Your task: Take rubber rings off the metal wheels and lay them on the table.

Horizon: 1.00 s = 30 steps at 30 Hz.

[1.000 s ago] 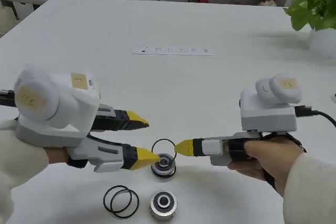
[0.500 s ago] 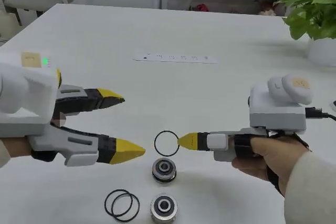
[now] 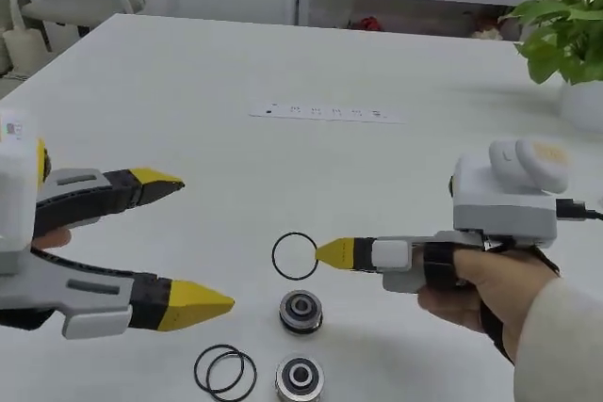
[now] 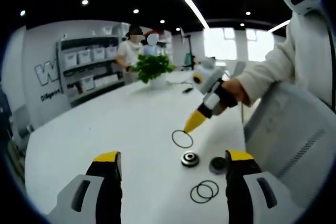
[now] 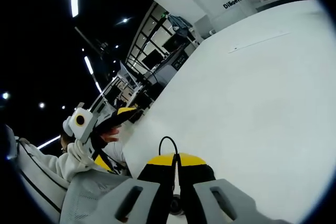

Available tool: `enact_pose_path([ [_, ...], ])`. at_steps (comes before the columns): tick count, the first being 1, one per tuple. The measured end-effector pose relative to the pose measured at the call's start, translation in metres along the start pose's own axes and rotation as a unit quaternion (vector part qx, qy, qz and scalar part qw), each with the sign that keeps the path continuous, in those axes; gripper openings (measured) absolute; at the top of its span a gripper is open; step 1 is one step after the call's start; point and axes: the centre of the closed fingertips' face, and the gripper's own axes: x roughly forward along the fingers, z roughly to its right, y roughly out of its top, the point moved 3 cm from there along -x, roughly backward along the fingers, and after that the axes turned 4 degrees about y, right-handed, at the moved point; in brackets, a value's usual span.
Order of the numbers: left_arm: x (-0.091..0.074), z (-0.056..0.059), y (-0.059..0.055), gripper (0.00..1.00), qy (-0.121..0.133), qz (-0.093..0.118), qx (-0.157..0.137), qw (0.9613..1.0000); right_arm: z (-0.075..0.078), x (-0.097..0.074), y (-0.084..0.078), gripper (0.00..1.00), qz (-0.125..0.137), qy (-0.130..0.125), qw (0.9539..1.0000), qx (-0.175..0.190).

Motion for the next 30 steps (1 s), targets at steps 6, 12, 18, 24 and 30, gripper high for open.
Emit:
enact_pose_path([
  [6,-0.008,0.008,-0.013,0.88,0.000,-0.010,-0.014,0.9999,-0.005,0.005,-0.004,0.00,-0.011,0.007,0.9999,-0.002],
  [12,-0.012,0.014,-0.024,0.93,-0.002,-0.030,-0.013,0.9995,-0.010,0.010,-0.010,0.00,-0.028,0.017,0.9995,-0.003],
  [18,-0.015,0.019,-0.030,1.00,-0.006,-0.034,-0.027,0.9991,-0.012,0.015,-0.019,0.00,-0.047,0.022,0.9986,-0.006],
  [24,-0.016,0.021,-0.031,1.00,-0.007,-0.035,-0.029,0.9990,-0.012,0.022,-0.031,0.00,-0.074,0.024,0.9969,-0.012],
  [30,-0.014,0.024,-0.037,1.00,-0.014,-0.052,-0.025,0.9983,-0.011,0.031,-0.047,0.00,-0.108,0.023,0.9937,-0.015],
])
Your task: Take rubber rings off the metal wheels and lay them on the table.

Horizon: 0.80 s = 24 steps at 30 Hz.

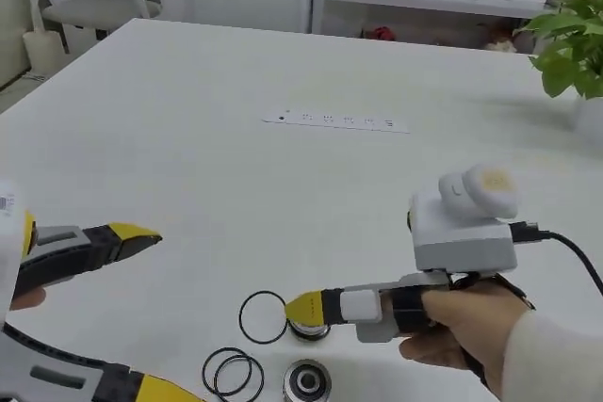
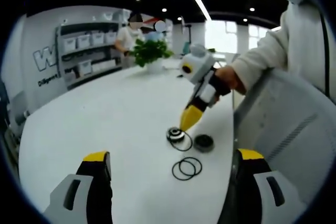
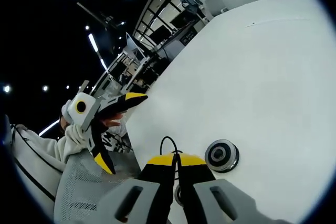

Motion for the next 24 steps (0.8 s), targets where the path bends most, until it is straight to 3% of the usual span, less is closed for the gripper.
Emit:
enact_pose_path([
  [8,0.002,0.000,-0.010,1.00,-0.004,-0.024,0.009,0.9997,0.002,0.013,-0.011,0.00,-0.028,-0.008,0.9995,-0.010],
  [24,0.002,0.001,-0.012,0.98,-0.008,-0.025,0.006,0.9996,0.014,0.022,-0.023,0.00,-0.054,-0.038,0.9977,-0.018],
])
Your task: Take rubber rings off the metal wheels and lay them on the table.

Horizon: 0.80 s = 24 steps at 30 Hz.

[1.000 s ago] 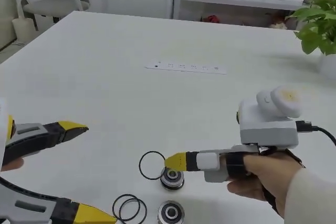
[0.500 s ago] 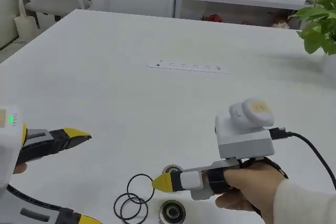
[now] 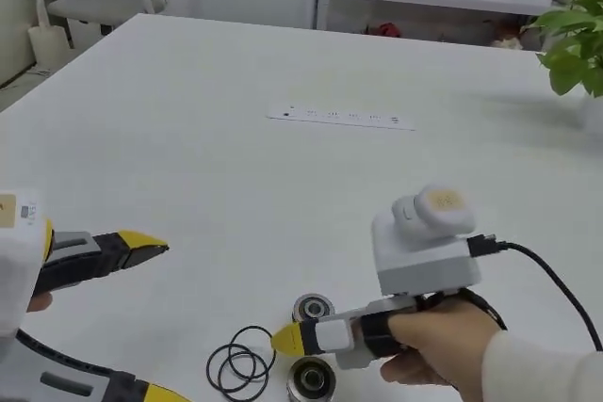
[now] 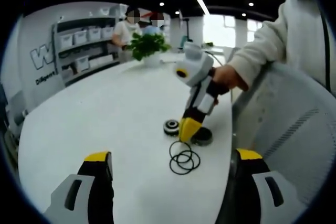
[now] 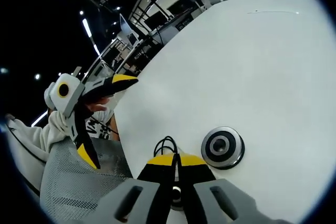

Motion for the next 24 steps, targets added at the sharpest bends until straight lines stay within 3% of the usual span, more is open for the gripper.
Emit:
enact_pose_path([
  [24,-0.0004,0.0012,-0.0002,0.97,-0.001,0.000,-0.001,1.0000,0.0035,0.0005,0.0012,0.01,-0.002,-0.016,0.9994,-0.032],
])
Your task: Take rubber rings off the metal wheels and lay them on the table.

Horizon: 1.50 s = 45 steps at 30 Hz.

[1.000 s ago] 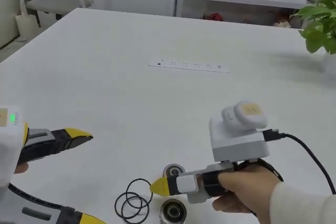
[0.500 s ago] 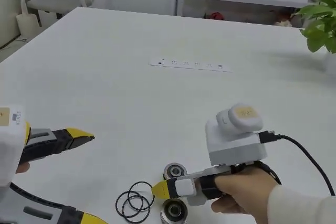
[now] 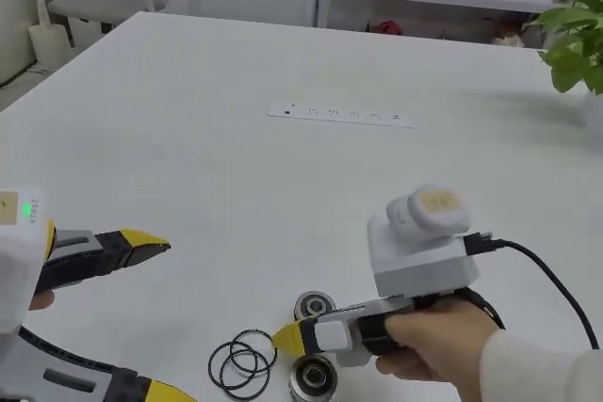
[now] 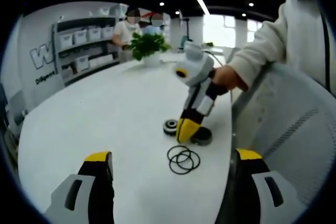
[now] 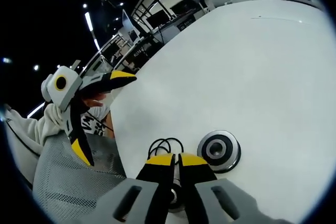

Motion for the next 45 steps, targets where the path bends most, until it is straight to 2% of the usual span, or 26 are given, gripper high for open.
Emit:
enact_pose_path([
  [5,0.000,0.000,0.000,0.97,0.000,-0.001,0.001,1.0000,0.000,-0.005,0.004,0.03,0.009,0.000,0.9999,-0.005],
  [16,0.000,0.001,0.000,0.97,-0.002,-0.002,0.002,1.0000,-0.004,-0.021,0.027,0.10,0.055,0.004,0.9978,-0.037],
  [22,0.000,0.001,0.000,0.96,-0.002,-0.004,0.002,1.0000,-0.002,-0.034,0.041,0.21,0.088,-0.004,0.9941,-0.064],
  [25,0.000,0.001,0.000,0.96,-0.003,-0.004,0.002,1.0000,0.001,-0.043,0.048,0.23,0.104,-0.015,0.9916,-0.076],
  [29,0.000,0.001,0.000,0.96,-0.004,-0.004,0.003,1.0000,0.006,-0.053,0.054,0.26,0.121,-0.025,0.9895,-0.076],
  [39,-0.002,0.000,-0.001,0.96,-0.002,-0.004,0.003,1.0000,0.009,-0.063,0.052,0.31,0.120,-0.031,0.9862,-0.109],
  [43,-0.004,-0.002,-0.001,0.95,0.000,-0.004,0.003,1.0000,0.016,-0.065,0.045,0.34,0.108,-0.041,0.9843,-0.133],
  [45,-0.004,-0.002,-0.001,0.95,0.001,-0.003,0.003,1.0000,0.021,-0.064,0.040,0.34,0.097,-0.047,0.9850,-0.135],
])
